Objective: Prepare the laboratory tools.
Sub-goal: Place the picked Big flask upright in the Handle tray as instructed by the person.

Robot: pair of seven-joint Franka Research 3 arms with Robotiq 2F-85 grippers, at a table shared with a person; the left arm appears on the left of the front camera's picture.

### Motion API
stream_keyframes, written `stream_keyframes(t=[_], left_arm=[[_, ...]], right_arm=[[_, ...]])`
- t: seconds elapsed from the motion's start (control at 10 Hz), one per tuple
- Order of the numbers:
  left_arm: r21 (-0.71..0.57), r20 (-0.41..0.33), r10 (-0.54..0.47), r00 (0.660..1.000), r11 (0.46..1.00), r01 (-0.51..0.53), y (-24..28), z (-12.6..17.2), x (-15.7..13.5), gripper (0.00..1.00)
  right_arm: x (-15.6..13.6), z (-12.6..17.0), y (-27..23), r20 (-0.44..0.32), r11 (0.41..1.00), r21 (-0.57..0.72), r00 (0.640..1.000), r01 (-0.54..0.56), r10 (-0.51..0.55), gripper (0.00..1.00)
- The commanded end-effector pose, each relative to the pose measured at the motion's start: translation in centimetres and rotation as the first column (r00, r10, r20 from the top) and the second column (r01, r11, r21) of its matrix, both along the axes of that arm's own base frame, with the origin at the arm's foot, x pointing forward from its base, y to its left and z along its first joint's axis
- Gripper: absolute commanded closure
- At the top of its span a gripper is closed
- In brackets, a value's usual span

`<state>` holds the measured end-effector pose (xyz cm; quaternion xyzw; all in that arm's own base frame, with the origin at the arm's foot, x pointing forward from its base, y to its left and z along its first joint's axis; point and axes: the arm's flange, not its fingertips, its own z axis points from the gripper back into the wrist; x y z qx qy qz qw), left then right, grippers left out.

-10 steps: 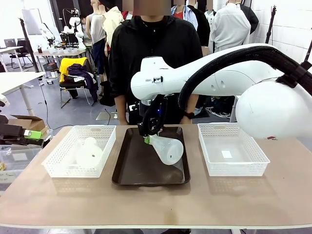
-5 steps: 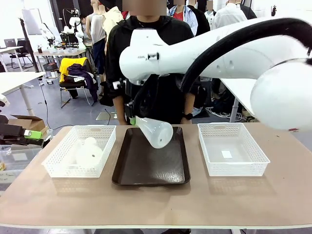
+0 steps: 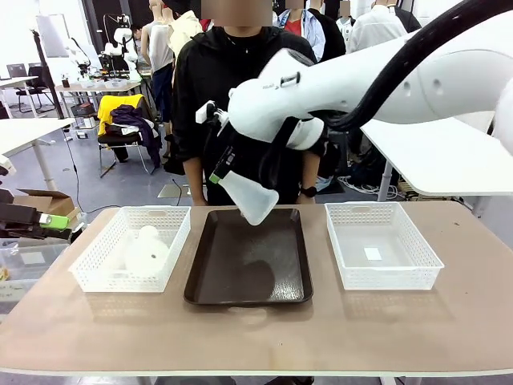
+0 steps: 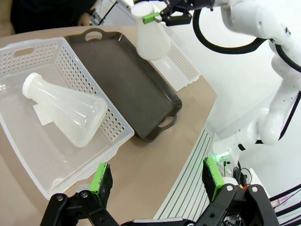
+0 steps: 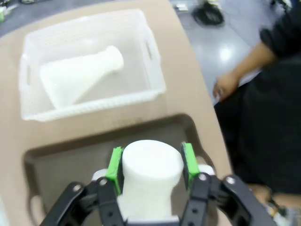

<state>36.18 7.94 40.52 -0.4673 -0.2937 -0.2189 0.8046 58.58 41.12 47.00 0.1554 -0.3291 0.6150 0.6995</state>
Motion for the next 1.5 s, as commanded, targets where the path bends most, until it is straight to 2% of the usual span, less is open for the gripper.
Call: stream_keyframes(t=[0.0, 0.2, 0.5, 0.9, 1.1, 1.4], left_arm=[[-0.005, 0.002, -0.003, 1.0, 1.0, 0.003, 0.1, 0.0, -0.2, 0.0], [-0.005, 0.002, -0.003, 1.0, 1.0, 0.003, 0.1, 0.0, -0.2, 0.0], [-0.005, 0.002, -0.003, 1.0, 1.0, 0.003, 0.1, 0.0, -0.2, 0.0], [-0.005, 0.002, -0.003, 1.0, 1.0, 0.003, 0.1, 0.0, -0.2, 0.0], [-0.005, 0.002, -0.003, 1.0, 1.0, 0.003, 0.1, 0.0, -0.2, 0.0], [-0.005, 0.002, -0.003, 1.0, 1.0, 0.003, 0.1, 0.0, -0.2, 0.0]], right_arm=[[-2.0, -1.5, -4.8, -0.028, 0.963, 0.19, 0.979, -0.193, 0.202, 1.0], [-2.0, -2.5, -6.8, 0.047, 0.903, 0.326, 0.959, -0.28, 0.281, 1.0], [-0.8, -5.0, -10.0, 0.148, 0.831, 0.443, 0.941, -0.337, 0.303, 1.0], [1.0, -9.6, -12.8, 0.283, 0.769, 0.537, 0.933, -0.346, 0.222, 1.0], [2.3, -11.6, -12.9, 0.282, 0.723, 0.586, 0.929, -0.365, 0.241, 1.0], [3.6, -13.4, -11.5, 0.309, 0.698, 0.614, 0.926, -0.368, 0.216, 1.0]])
